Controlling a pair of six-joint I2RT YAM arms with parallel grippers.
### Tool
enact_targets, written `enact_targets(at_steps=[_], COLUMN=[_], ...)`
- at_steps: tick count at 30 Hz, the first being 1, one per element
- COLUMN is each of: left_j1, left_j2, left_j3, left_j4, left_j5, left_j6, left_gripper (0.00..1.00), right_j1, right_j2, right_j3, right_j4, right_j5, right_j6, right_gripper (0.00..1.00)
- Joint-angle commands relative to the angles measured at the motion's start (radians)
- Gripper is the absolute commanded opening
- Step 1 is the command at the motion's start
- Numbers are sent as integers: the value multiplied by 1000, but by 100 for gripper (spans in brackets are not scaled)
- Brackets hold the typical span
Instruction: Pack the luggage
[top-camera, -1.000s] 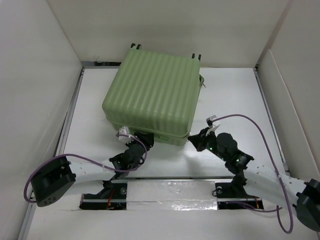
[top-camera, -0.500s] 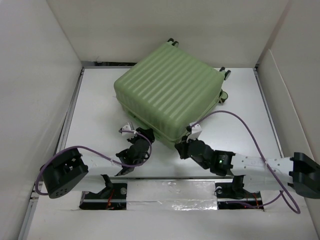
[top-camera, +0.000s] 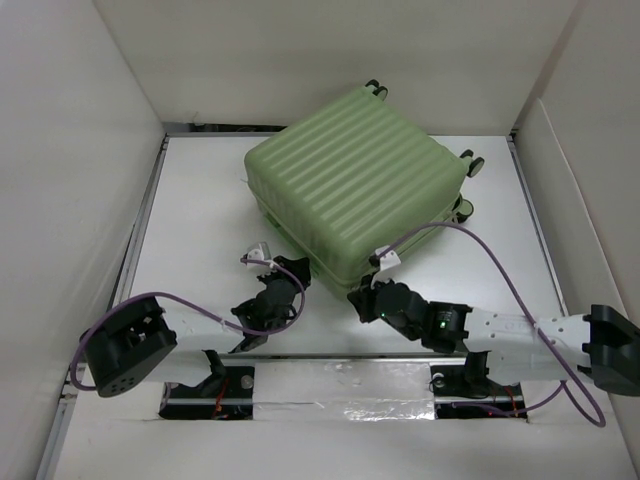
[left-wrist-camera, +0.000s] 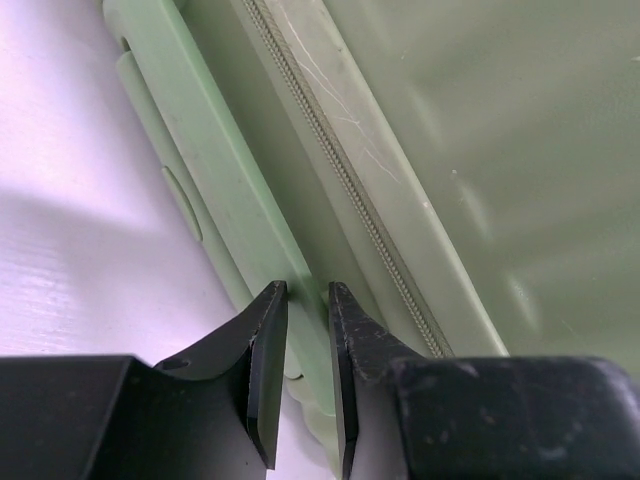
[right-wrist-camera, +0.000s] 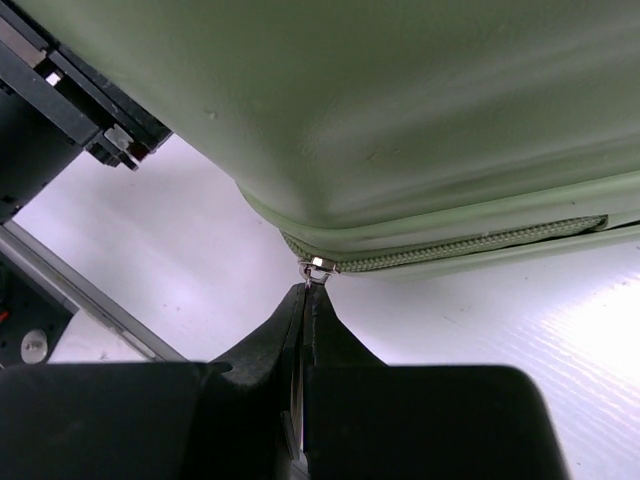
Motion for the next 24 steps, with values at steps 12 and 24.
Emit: enact_targets(at_steps=[12,24], left_j1=[-15,458], left_j2=[-75,-577], left_j3=[25,108], left_j4=[34,-322], left_j5=[212,202], left_j6=[-41,97], left_gripper=[25,64], right_j1=[90,-156], right_j2=[32,-304], right_j3=[71,90], right_j4=[-29,-339], right_j5=[-182,-17], right_j6=[-12,-18], right_gripper=[30,22])
